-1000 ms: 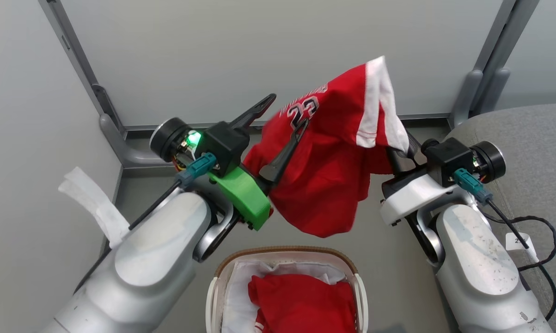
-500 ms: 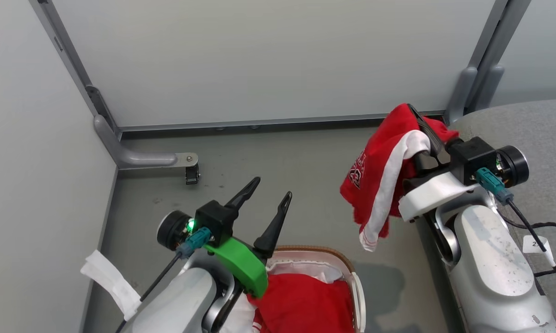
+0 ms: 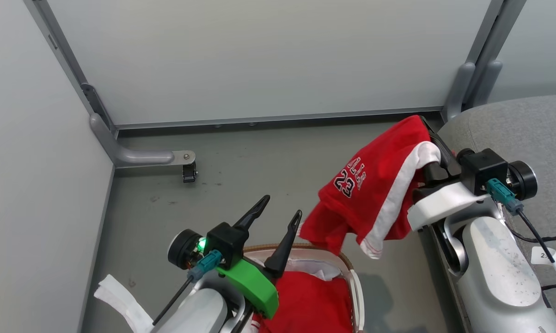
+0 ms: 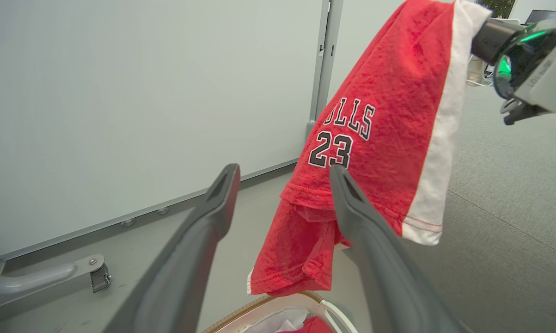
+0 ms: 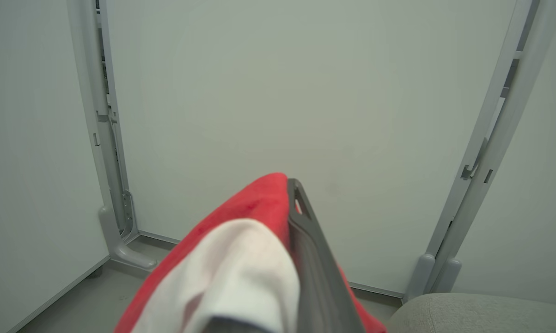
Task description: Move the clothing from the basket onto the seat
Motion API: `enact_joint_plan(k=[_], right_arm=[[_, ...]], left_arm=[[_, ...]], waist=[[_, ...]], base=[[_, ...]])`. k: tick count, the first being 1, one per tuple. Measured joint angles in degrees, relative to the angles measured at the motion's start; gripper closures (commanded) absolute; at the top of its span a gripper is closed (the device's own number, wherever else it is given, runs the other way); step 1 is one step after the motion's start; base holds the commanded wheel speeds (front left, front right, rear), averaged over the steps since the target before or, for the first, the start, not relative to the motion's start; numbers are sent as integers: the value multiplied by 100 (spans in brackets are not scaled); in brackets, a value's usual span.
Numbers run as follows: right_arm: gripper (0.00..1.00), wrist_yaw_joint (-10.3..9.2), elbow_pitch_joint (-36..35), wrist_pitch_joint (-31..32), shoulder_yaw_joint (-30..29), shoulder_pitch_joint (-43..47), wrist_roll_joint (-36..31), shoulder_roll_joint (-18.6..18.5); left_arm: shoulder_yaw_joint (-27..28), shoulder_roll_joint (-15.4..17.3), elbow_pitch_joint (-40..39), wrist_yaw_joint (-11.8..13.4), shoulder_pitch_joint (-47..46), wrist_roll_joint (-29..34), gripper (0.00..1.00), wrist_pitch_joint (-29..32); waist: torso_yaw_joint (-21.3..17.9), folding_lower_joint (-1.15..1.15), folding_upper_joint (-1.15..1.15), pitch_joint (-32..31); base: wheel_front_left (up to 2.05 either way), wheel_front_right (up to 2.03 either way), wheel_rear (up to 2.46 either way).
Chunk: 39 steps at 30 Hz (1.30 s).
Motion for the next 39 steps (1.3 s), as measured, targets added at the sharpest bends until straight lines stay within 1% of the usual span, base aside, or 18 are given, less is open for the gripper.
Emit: enact_joint_plan(k=[5, 10, 16, 29, 33, 39], right_arm=[[100, 0, -35, 0, -92, 8, -8, 0], [100, 0, -127, 0, -163, 1, -57, 0], [100, 1, -270, 0, -264, -24, -101, -2], [100, 1, -412, 0, -566, -10, -80, -8], [100, 1, -425, 0, -646, 0, -80, -11], [100, 1, -407, 0, -751, -27, -176, -9]], left_arm=[[174, -108, 2, -66, 153, 134, 0, -1], [296, -200, -14, -91, 214, 263, 0, -1], [377, -292, -41, -125, 177, 560, 0, -1], [398, -369, 62, -180, -14, 864, 0, -1], [342, -379, 60, -186, -24, 903, 0, -1], [245, -379, 19, -202, -73, 932, 0, -1]], waist=[[-83, 0, 0, 7], [-325, 0, 0, 64], [-861, 0, 0, 223], [-2157, 0, 0, 748], [-2449, 1, 0, 919], [-2641, 1, 0, 1195]], base=[[0, 0, 0], [0, 0, 0], [0, 0, 0], [0, 0, 0], [0, 0, 0], [0, 0, 0]])
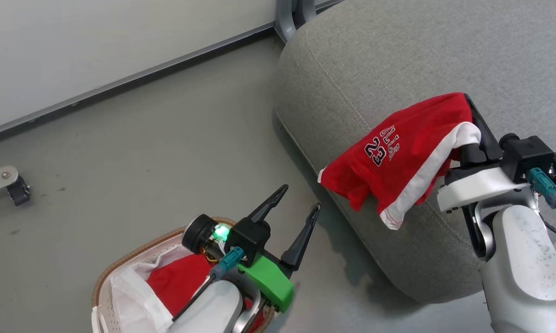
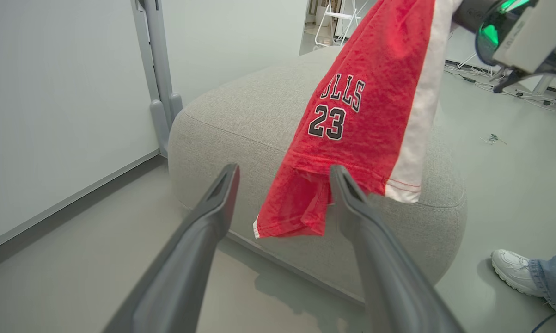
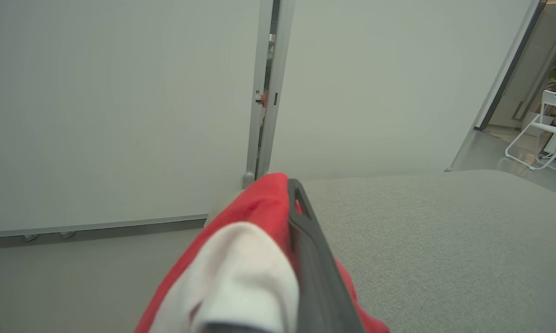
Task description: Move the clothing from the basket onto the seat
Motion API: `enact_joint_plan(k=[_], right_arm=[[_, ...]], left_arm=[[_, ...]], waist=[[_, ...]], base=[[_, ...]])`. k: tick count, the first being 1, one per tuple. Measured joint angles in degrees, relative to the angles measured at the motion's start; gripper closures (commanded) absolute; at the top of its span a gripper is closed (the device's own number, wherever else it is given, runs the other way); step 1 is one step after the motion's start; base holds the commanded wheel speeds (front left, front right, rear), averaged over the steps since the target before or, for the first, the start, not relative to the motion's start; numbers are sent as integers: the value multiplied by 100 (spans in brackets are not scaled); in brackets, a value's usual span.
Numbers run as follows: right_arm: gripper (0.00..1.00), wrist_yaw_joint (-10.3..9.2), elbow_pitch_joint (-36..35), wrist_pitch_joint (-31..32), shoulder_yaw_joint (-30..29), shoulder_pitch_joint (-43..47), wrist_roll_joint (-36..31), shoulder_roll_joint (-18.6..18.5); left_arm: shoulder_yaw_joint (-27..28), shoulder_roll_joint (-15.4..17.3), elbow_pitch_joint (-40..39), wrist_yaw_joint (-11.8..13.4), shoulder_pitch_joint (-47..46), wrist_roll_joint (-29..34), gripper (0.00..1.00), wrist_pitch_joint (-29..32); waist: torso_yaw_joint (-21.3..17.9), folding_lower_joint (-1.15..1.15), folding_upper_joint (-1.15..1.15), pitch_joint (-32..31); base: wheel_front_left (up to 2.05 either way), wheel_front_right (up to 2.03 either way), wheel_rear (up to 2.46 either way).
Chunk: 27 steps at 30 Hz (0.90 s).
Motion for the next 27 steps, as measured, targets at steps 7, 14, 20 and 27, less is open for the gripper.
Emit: enact_joint_plan(k=[7, 14, 20, 27], right_arm=[[100, 0, 146, 0, 63, -726, -230, -404], [100, 0, 591, 0, -55, -2202, -170, -1193], [100, 0, 1548, 2, 35, -3416, -292, -1872], [100, 0, 2357, 11, -374, -4543, -487, -2521]], left_arm=[[-33, 23, -178, -3, -87, 55, 0, 0], [-9, 115, -287, -8, -240, 212, 0, 0], [11, 224, -453, 27, -476, 409, 0, 0], [38, 219, -724, 77, -869, 570, 0, 0]], waist=[[71, 0, 0, 281], [273, 0, 0, 650], [474, 0, 0, 1078], [771, 0, 0, 1701]], base=[[0, 0, 0], [0, 0, 0], [0, 0, 0], [0, 0, 0]])
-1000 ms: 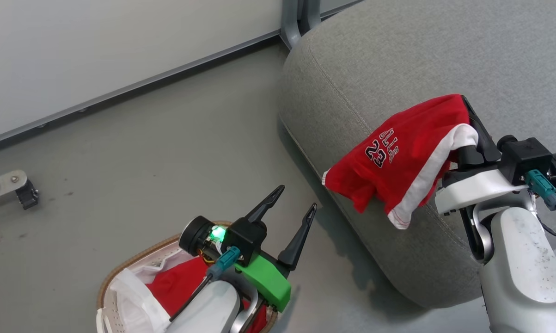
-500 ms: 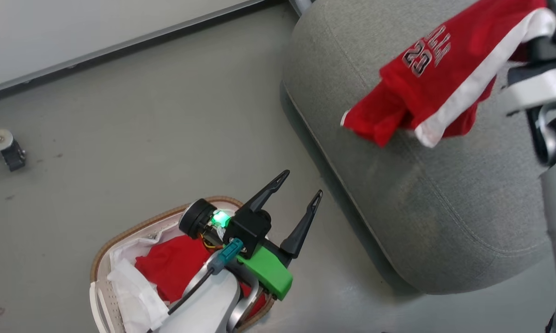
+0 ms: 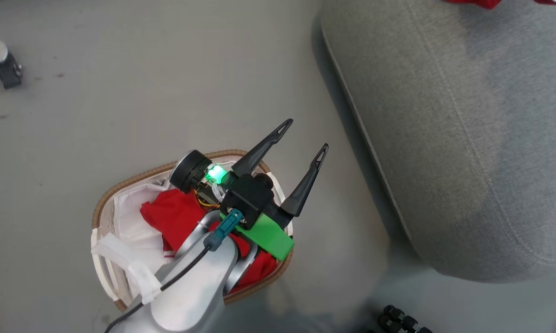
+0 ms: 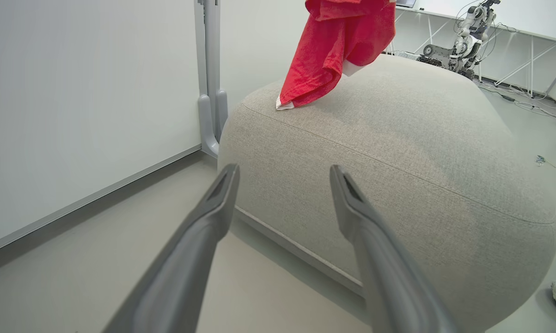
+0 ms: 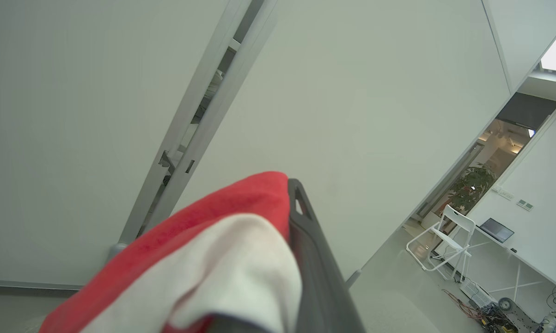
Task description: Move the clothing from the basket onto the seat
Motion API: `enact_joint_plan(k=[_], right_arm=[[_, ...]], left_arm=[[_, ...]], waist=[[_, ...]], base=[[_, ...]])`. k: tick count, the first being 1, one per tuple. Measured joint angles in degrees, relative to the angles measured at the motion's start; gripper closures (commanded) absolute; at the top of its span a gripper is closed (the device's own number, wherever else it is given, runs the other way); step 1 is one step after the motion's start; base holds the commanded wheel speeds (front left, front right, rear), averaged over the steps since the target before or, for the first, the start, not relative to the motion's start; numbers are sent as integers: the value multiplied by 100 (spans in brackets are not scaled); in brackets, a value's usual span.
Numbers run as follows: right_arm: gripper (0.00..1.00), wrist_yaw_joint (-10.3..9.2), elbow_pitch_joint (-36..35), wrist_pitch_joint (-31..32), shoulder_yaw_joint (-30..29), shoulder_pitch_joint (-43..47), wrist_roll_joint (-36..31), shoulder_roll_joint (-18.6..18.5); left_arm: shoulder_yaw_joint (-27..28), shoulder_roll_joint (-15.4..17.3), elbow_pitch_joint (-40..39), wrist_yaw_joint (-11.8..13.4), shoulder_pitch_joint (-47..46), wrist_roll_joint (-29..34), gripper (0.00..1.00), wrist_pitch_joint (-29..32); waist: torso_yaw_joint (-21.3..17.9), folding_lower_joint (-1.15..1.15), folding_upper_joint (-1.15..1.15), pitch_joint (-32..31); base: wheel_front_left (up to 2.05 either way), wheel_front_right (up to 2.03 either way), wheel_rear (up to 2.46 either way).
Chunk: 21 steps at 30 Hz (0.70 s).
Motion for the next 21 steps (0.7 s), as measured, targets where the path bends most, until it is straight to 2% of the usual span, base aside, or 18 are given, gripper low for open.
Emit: enact_joint_plan(k=[4, 8, 14, 19, 20, 21], right_arm=[[100, 0, 453, 8, -181, -171, -322, -230], [100, 0, 884, 4, -530, -169, -567, -268], [100, 0, 1562, -3, -925, 328, -958, -46], [100, 0, 1816, -10, -1198, 699, -1203, 209], [91, 0, 1818, -10, -1167, 777, -1261, 286], [72, 0, 1796, -10, -1147, 839, -1316, 341]], left_arm=[[8, 10, -124, 49, -151, 58, 0, 0], [33, 25, -153, 104, -193, 55, 0, 2], [23, 48, -89, 122, -194, 27, 0, 2], [49, 77, 2, 134, -198, 11, 0, 1], [60, 90, 23, 135, -199, 3, 0, 1], [74, 102, 42, 146, -200, -8, 0, 2]], waist=[[184, 0, 0, 367], [347, 0, 0, 706], [498, 0, 0, 1089], [534, 0, 0, 1225], [521, 0, 0, 1225], [505, 0, 0, 1217]], base=[[0, 0, 0], [0, 0, 0], [0, 0, 0], [0, 0, 0], [0, 0, 0], [0, 0, 0]])
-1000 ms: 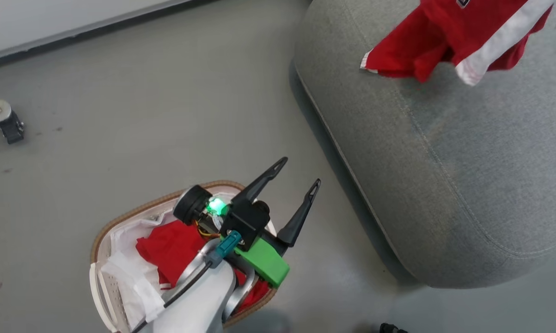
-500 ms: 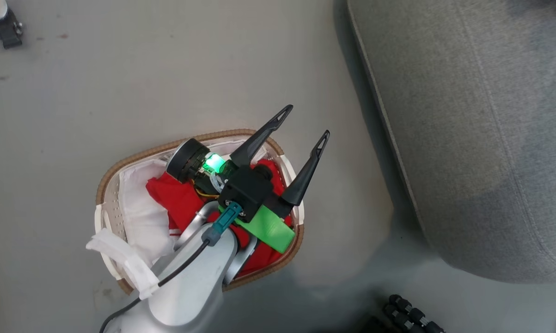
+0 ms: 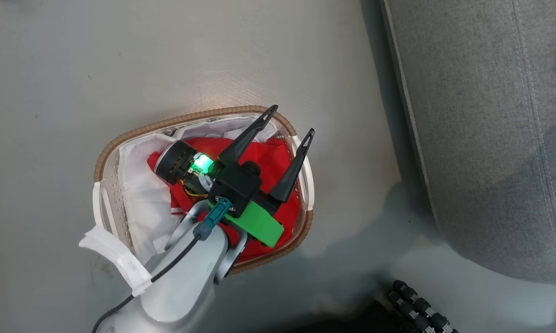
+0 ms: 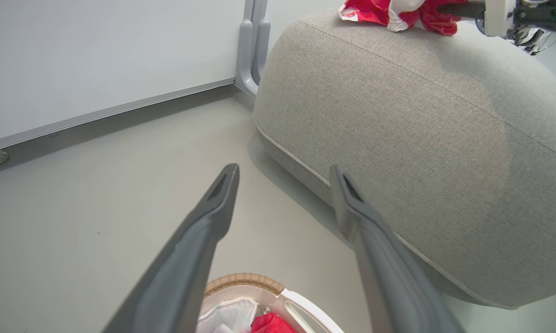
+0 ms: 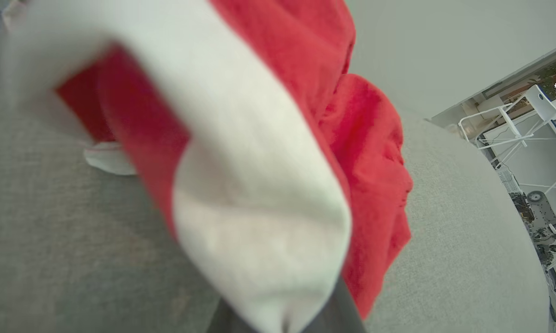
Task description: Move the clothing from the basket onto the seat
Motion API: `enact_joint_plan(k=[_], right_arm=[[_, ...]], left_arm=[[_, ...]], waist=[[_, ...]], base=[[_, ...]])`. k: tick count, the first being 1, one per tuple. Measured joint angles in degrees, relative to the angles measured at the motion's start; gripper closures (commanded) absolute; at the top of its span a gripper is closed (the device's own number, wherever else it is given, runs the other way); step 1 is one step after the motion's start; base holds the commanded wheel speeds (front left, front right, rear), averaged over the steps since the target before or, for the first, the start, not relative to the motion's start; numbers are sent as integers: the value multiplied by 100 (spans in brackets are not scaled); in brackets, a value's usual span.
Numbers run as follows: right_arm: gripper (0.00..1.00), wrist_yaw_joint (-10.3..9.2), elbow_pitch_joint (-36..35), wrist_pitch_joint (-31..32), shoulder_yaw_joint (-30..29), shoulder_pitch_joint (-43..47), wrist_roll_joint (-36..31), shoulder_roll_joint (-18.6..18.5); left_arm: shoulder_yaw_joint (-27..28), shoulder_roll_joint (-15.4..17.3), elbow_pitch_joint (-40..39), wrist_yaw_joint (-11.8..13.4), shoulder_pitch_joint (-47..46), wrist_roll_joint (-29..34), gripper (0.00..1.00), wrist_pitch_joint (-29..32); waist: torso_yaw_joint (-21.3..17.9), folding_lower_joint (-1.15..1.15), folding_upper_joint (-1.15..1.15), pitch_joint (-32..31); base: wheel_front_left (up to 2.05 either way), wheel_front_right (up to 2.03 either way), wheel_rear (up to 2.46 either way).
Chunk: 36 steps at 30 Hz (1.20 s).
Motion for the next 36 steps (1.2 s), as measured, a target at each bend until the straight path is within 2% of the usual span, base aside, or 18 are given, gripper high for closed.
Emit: enact_joint_plan(k=[1, 2, 3, 4, 7, 15, 24, 36], right_arm=[[63, 0, -40, 0, 4, 48, -34, 30], [48, 0, -76, -1, 8, 101, -42, 74], [9, 0, -123, -1, 27, 161, -41, 134], [0, 0, -151, -1, 101, 243, -48, 196], [0, 0, -205, -1, 212, 481, -67, 290], [0, 0, -530, -1, 397, 1144, 414, 372], [0, 0, -691, -1, 845, 1774, 894, 339], [0, 0, -987, -1, 1393, 2053, 1494, 801]], left_arm=[[8, 11, 15, 2, -1, -10, 0, 0], [23, 22, 31, 2, -3, -25, 0, 0], [47, 31, 47, 3, -10, -37, 0, -1], [75, 35, 64, 8, -10, -49, 0, 0], [134, 31, 102, 38, -10, -124, 0, 0], [460, -93, 165, 90, 164, -325, 0, -2], [1145, -204, 145, 125, 786, -501, 0, -2], [2168, -301, 135, 155, 1750, -626, 0, -2]], waist=[[-13, 0, 0, -14], [-28, 0, 0, -40], [-42, 0, 0, -70], [-55, 0, 0, -104], [-88, 0, 0, -224], [-76, 0, 0, -739], [50, -1, 0, -1530], [375, -1, 0, -2674]], base=[[0, 0, 0], [0, 0, 0], [0, 0, 0], [0, 0, 0], [0, 0, 0], [0, 0, 0], [0, 0, 0], [0, 0, 0]])
